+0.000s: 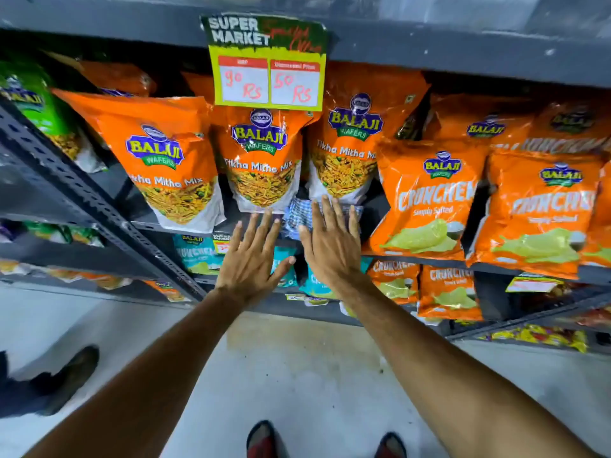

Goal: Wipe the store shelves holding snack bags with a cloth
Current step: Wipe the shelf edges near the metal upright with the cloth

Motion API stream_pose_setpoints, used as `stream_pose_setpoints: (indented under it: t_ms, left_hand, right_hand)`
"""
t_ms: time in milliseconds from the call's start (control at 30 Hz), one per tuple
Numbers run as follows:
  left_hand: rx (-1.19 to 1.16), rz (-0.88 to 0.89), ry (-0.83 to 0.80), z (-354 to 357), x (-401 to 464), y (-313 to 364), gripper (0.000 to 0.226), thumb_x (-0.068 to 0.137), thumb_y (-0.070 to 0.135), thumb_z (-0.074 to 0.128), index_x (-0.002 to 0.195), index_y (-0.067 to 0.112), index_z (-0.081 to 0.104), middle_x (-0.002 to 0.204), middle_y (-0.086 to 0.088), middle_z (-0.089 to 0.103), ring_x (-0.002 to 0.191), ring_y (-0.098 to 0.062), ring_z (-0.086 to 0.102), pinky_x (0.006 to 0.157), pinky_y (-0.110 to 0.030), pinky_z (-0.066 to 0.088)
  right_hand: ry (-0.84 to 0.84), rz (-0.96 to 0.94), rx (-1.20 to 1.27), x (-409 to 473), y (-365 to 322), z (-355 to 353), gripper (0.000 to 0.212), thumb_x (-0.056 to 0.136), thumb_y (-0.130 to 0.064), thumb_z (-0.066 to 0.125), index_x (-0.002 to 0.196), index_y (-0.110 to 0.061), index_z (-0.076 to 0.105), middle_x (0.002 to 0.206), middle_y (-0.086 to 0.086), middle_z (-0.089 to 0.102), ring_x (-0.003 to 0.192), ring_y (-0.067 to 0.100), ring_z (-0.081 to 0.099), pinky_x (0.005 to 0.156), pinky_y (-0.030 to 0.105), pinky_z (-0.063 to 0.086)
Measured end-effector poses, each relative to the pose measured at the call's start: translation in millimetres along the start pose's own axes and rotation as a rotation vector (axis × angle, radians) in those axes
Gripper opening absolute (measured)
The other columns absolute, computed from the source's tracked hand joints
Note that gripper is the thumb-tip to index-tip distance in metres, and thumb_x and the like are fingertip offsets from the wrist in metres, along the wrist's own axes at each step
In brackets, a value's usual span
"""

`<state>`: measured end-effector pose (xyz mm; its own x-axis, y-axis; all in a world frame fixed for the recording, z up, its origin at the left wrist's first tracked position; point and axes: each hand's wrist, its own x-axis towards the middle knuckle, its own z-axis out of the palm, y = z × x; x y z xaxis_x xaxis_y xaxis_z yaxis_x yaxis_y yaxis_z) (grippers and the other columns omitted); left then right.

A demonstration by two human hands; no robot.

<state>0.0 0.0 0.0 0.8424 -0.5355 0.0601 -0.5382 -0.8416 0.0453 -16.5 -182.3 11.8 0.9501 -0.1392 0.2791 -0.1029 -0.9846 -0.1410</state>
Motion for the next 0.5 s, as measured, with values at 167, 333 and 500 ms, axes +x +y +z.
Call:
stream_pose_setpoints:
  t_ms: [167,333,500]
  left_hand:
    - [0.001,-0.04,-0.006,20.2,-1.9,-8.8,0.082,0.101,0.066,0.023,0.162,0.011,0.017,0.171,-0.013,0.016,0.159,-0.03,0.009,0.128,-0.053,0.01]
    - [-0.004,-0.017,-0.006,24.8,-2.0,-16.6,0.08,0.102,0.066,0.023,0.163,0.014,0.013,0.172,-0.011,0.011,0.159,-0.029,0.007,0.128,-0.053,0.009]
    - [0.003,-0.029,-0.013,27.7,-2.6,-14.4,0.081,0.102,0.066,0.02,0.163,0.014,0.011,0.172,-0.01,0.008,0.16,-0.028,0.004,0.128,-0.054,0.008]
  right_hand:
    - [-0.064,0.094,-0.059,-1.6,-7.6,17.8,0.059,0.102,-0.056,0.02,0.149,-0.028,0.044,0.157,0.009,0.04,0.15,0.031,0.026,0.118,0.064,0.006]
    - [-0.051,0.172,-0.06,-1.1,-16.2,32.1,0.058,0.1,-0.063,0.023,0.149,-0.037,0.04,0.159,0.008,0.037,0.149,0.035,0.023,0.11,0.074,0.009]
    - [-0.009,0.172,-0.078,6.1,-15.9,40.3,0.052,0.102,-0.056,0.032,0.142,-0.03,0.052,0.15,0.009,0.05,0.143,0.036,0.036,0.109,0.063,0.029]
